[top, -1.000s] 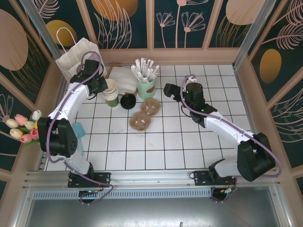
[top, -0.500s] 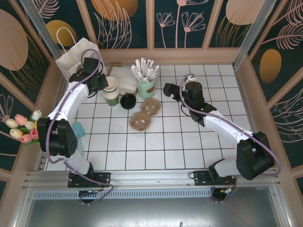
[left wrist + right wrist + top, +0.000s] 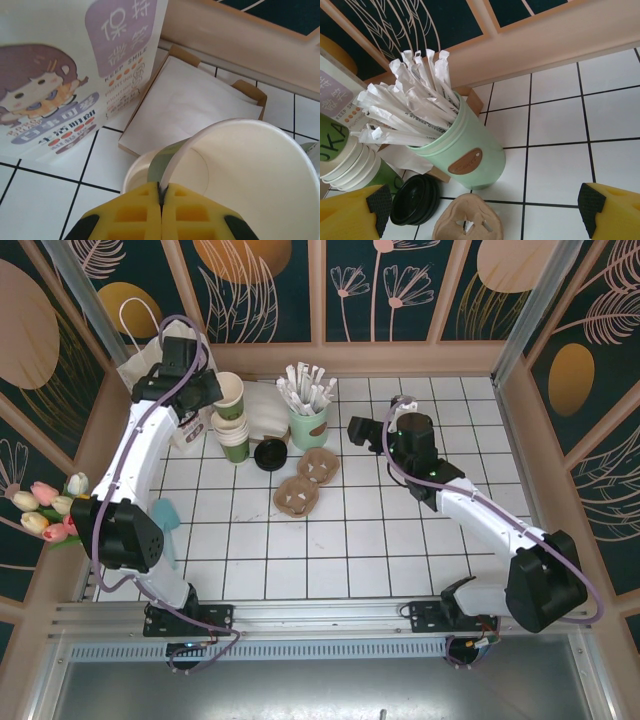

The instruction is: Pack the takeout coffee

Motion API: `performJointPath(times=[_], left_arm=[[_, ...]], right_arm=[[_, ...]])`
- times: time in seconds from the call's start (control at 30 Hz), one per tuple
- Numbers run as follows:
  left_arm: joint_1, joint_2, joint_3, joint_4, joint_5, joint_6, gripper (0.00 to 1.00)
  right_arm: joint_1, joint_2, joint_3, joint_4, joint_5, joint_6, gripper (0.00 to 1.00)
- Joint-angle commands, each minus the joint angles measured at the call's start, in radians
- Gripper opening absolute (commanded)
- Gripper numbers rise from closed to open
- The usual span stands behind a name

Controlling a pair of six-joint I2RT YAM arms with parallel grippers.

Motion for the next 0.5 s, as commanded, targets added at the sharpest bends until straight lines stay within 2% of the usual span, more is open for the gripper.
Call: performJointPath(times=[0.0,0.23,0.33,0.47], left_arm=[[-0.003,0.016,0.057,-0.078,-0.021,0.041,0.0],[-0.003,0.0,0.176,-0.235,0.05,0.088,0.0],[-0.012,-0.053,0.145,-0.279,0.088,0.11,0.0],[-0.062,-0.134,0.058,-0.283,0.198,0.155,0.0]], right_arm=[[0.016,-0.019,-0.015,0.005,-0.017,-0.032,0.98],[0.017,-0.033,-0.009,-0.03,-0.033,-0.035,0.99],[0.01,-0.053,0.009,-0.086,-0.059,-0.022,0.99],[-0.029,-0.078,0.022,-0.154,-0.114,0.055,0.99]])
